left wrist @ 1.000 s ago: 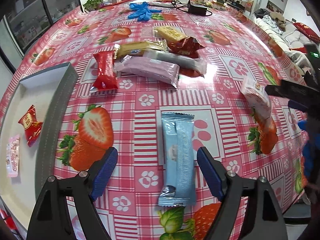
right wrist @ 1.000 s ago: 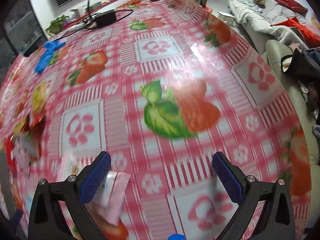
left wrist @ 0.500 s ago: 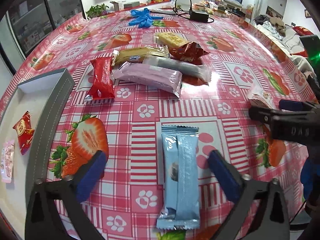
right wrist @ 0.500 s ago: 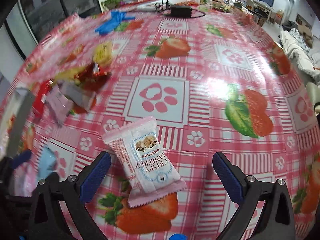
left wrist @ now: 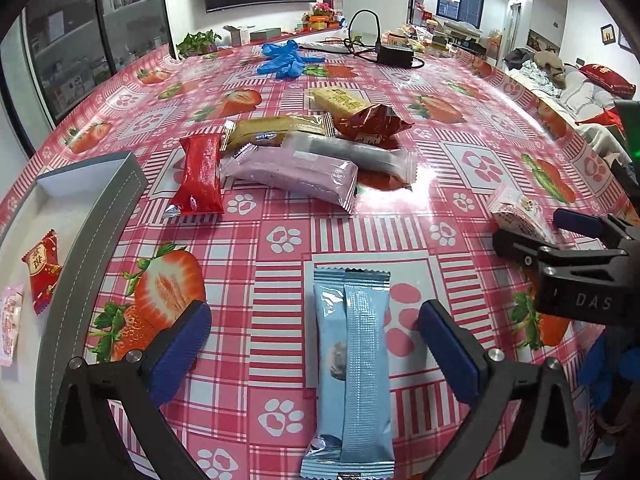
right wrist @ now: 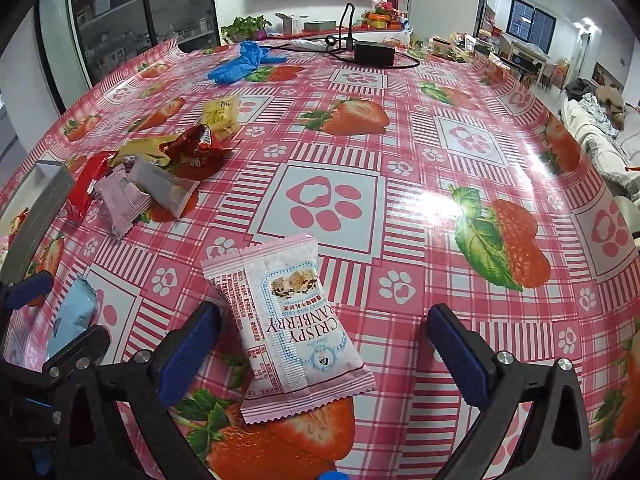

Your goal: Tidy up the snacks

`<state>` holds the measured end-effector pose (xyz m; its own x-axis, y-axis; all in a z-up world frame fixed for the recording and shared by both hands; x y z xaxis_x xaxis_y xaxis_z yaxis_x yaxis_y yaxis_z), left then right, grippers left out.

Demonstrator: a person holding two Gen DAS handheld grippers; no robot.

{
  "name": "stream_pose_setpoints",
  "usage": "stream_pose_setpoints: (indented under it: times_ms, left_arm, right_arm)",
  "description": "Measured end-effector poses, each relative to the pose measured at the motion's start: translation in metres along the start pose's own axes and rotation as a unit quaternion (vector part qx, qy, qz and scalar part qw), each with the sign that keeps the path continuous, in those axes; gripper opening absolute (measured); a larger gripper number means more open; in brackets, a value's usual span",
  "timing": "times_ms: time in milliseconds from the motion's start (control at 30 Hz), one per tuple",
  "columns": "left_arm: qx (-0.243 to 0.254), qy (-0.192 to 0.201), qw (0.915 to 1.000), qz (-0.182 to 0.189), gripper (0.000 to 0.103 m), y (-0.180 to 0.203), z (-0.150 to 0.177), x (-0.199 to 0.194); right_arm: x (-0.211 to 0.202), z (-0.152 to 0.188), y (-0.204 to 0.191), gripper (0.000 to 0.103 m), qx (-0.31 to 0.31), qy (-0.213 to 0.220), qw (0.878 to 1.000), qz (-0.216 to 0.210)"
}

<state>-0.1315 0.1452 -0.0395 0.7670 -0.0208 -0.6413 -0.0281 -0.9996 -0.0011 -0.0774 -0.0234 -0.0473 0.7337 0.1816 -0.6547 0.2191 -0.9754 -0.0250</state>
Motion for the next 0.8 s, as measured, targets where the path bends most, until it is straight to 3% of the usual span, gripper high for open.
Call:
stream_pose_setpoints:
  times_ms: [800]
  left_arm:
    - [-0.001, 0.002, 1.0, -0.002, 0.103, -0.0006, 0.0015, -0.002]
  right_arm:
    - [-0.0021, 0.0013, 0.0007, 0.103, 0.0, 0.0, 1.0, -0.001]
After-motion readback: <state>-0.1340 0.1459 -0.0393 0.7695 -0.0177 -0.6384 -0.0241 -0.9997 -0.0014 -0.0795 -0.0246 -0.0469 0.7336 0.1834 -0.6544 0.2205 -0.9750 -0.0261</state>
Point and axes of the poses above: each gripper's, at about its wrist camera, not at the fingertips, and x roughly the way its jaws point, y to its right, z to its underside, the point moved 5 cm from there along x, roughly the way its jaws point, and after that the axes turned 14 degrees about y, right-handed, at the moved point
